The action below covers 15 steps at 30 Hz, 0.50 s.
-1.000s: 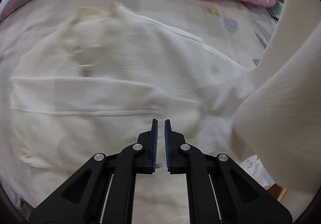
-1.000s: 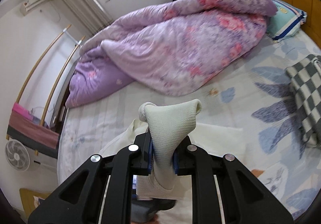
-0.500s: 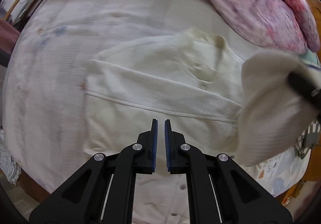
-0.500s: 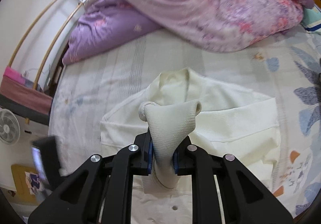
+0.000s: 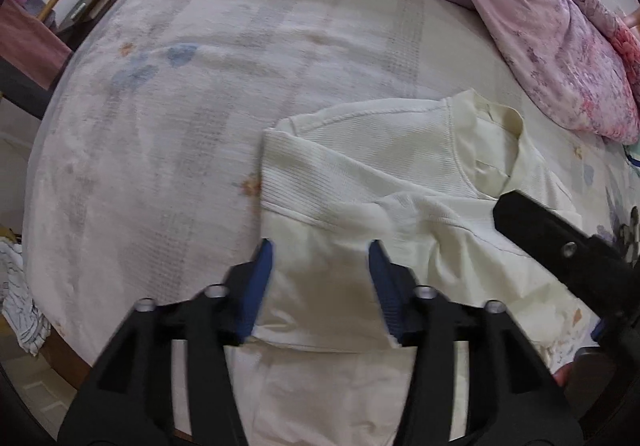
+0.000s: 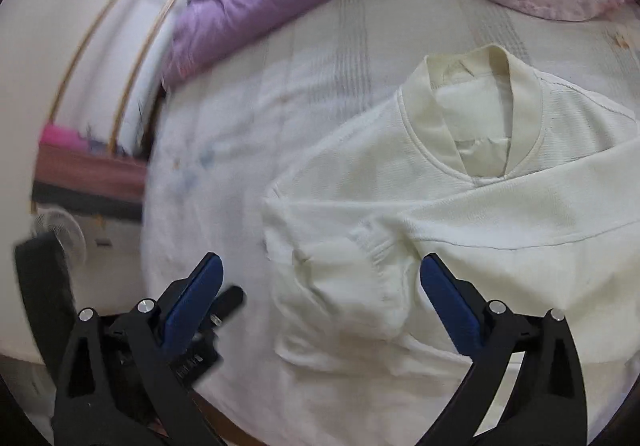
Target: Fold large clothes
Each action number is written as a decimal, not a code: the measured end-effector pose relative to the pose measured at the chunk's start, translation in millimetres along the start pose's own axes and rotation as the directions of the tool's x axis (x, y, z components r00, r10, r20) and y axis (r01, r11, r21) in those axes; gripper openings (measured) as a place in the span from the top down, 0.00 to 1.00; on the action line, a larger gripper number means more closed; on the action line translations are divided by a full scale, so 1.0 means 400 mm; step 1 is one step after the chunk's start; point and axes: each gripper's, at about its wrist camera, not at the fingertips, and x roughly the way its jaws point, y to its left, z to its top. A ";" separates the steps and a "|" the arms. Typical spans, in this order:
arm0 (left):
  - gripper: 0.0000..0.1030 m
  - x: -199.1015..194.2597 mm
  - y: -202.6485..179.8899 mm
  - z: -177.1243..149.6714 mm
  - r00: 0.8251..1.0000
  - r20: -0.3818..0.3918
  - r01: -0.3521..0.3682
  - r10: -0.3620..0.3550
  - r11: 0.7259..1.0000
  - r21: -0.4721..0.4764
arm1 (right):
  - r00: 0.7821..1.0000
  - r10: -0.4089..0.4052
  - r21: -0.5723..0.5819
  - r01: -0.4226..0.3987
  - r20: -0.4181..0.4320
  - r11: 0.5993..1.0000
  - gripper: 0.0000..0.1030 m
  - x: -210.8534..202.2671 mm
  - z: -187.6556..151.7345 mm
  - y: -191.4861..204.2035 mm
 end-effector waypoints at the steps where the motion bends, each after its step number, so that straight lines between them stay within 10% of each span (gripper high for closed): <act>1: 0.49 0.004 0.001 -0.002 1.000 -0.002 -0.001 0.001 1.000 -0.003 | 1.000 -0.025 -0.015 0.025 -0.004 1.000 0.07 0.002 -0.002 0.003; 15: 0.23 0.220 -0.074 -0.064 0.983 -0.178 0.034 -0.041 0.998 -0.046 | 0.940 -0.338 0.153 0.341 -0.046 0.928 0.08 -0.136 -0.098 -0.351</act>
